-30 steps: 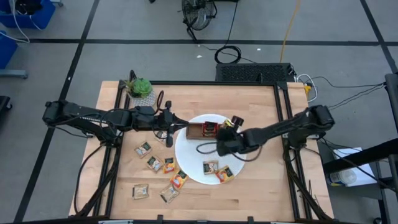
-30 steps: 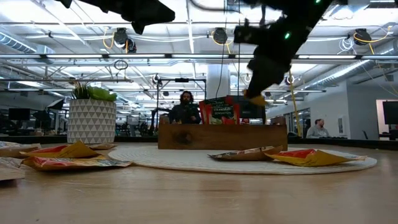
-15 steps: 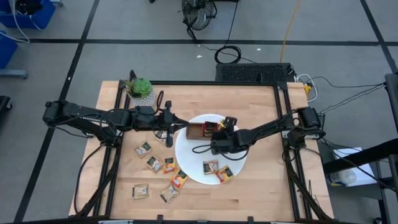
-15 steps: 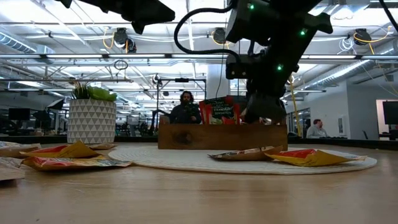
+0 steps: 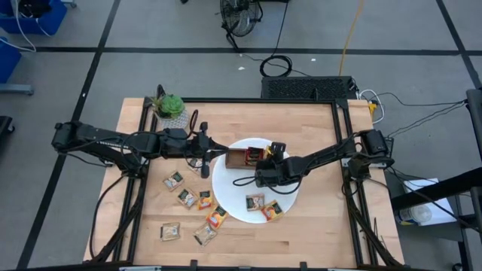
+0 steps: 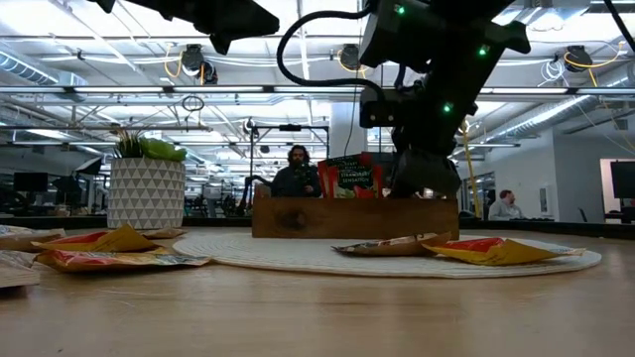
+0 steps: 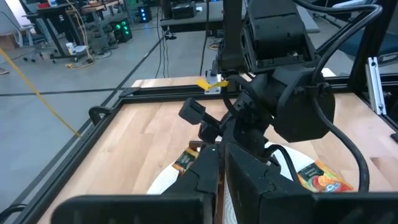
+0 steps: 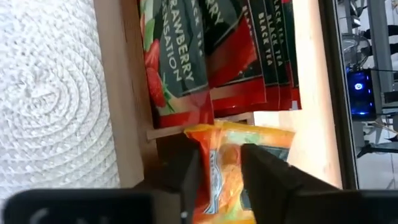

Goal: Pick & Place Tea
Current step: Put the yellow tea bag into the right section of the wooden organizer

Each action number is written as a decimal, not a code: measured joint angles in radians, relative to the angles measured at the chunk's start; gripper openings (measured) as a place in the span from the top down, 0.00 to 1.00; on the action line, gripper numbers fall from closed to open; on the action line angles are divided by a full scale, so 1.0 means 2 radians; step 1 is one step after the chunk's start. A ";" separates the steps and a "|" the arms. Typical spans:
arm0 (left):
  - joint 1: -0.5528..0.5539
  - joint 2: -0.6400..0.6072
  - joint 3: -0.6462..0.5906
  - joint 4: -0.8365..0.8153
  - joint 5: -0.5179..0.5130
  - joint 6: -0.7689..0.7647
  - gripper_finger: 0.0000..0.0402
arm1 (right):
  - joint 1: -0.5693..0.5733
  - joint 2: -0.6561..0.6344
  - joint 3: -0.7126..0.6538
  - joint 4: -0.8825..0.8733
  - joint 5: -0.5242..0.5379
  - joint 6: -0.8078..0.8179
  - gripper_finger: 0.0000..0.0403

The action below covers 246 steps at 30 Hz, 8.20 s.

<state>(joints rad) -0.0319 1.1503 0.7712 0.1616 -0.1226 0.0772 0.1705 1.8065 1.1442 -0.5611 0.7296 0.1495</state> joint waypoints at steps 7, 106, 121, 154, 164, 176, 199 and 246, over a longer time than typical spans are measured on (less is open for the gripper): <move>0.000 0.000 0.000 0.000 0.000 0.000 0.91 | 0.011 -0.028 0.000 0.012 0.002 0.011 0.59; 0.000 0.000 0.000 0.004 -0.001 0.000 0.91 | -0.138 -0.014 0.010 -0.066 -0.260 -0.086 1.00; 0.000 0.000 0.000 0.004 -0.001 0.000 0.91 | -0.073 -0.016 -0.003 -0.021 -0.011 -0.115 1.00; 0.000 0.000 0.000 0.004 -0.001 0.000 0.91 | -0.169 -0.048 -0.006 -0.051 -0.316 -0.150 1.00; 0.000 0.000 0.000 0.004 -0.001 0.000 0.91 | -0.168 -0.012 -0.011 -0.045 -0.336 -0.138 1.00; 0.000 0.000 0.000 0.004 -0.001 0.000 0.91 | -0.133 -0.009 -0.013 -0.019 -0.156 -0.070 1.00; 0.000 0.000 0.000 0.004 -0.001 0.000 0.91 | -0.101 -0.042 -0.013 -0.033 -0.092 -0.055 1.00; 0.000 0.000 0.000 0.012 -0.001 0.000 0.91 | 0.259 -0.029 -0.005 0.097 -0.182 0.079 0.41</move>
<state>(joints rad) -0.0315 1.1500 0.7712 0.1856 -0.1246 0.0772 0.6894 1.7479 1.1349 -0.3674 0.3658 0.3080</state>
